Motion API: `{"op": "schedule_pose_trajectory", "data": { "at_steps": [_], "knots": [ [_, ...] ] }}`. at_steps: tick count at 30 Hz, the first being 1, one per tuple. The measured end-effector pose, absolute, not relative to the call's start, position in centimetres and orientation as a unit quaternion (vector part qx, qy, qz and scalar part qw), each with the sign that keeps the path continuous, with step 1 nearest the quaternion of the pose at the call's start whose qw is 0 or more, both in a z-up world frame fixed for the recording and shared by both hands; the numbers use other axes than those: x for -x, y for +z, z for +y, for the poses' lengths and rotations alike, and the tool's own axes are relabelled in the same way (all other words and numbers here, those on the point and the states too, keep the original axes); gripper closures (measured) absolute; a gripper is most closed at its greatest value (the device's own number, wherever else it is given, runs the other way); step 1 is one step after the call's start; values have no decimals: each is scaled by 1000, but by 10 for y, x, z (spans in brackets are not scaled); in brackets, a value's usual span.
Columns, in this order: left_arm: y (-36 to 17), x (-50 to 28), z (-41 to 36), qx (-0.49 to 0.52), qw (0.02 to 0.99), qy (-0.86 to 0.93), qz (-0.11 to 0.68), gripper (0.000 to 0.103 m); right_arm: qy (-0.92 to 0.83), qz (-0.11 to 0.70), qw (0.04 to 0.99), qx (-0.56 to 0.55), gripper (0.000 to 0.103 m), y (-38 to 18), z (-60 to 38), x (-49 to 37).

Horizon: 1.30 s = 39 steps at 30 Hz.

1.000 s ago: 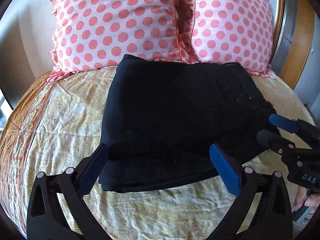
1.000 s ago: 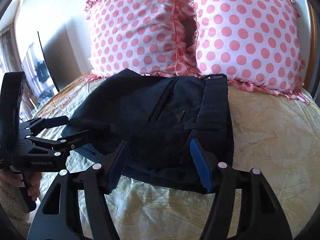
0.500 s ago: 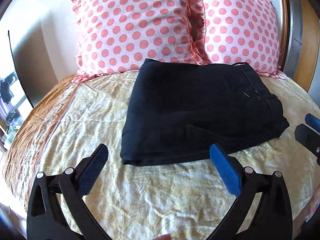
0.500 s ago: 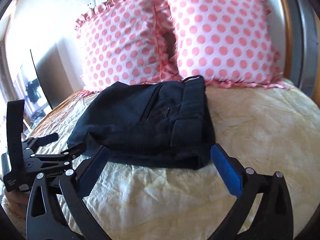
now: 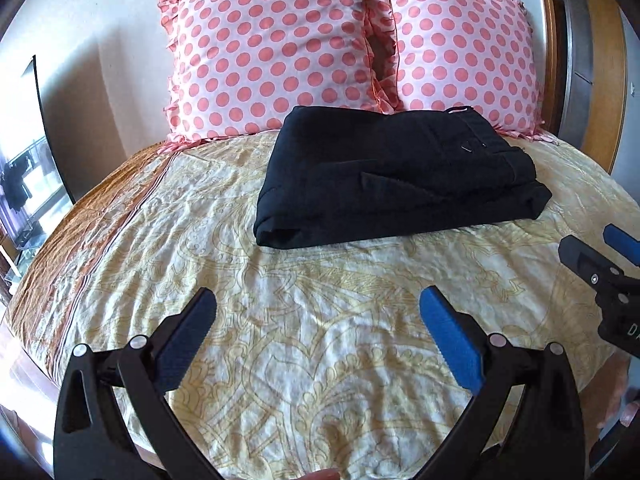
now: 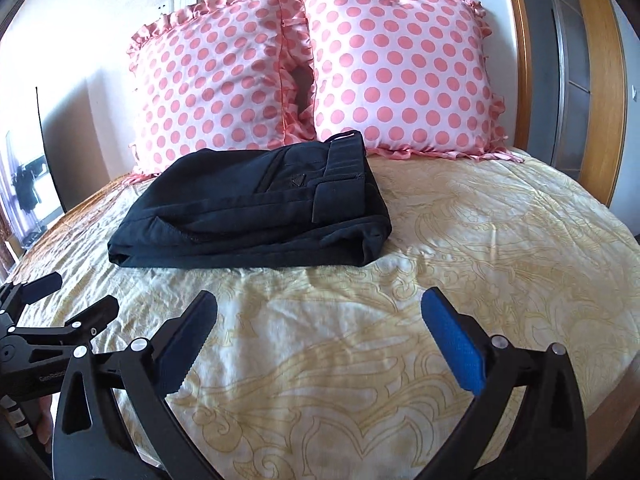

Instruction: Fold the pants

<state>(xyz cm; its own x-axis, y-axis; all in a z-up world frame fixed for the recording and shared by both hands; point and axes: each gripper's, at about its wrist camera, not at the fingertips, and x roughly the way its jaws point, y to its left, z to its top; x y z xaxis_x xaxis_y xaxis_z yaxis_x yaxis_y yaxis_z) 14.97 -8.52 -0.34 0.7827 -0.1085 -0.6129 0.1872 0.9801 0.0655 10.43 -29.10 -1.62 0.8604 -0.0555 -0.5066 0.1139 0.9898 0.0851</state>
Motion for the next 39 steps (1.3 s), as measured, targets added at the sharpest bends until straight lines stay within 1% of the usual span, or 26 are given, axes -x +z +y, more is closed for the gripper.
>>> {"op": "schedule_pose_trajectory", "data": {
  "at_steps": [17, 28, 39],
  "knots": [
    [-13, -136, -73, -61, 937, -58, 338, 2, -49, 263, 963, -27, 1, -22, -272, -99],
    [-14, -137, -70, -57, 936, -46, 344, 2, -79, 244, 966, 9, 1, -22, -265, -94],
    [-17, -142, -70, -57, 933, -48, 353, 2, -77, 248, 966, 9, 1, -24, -263, -94]
  ]
}}
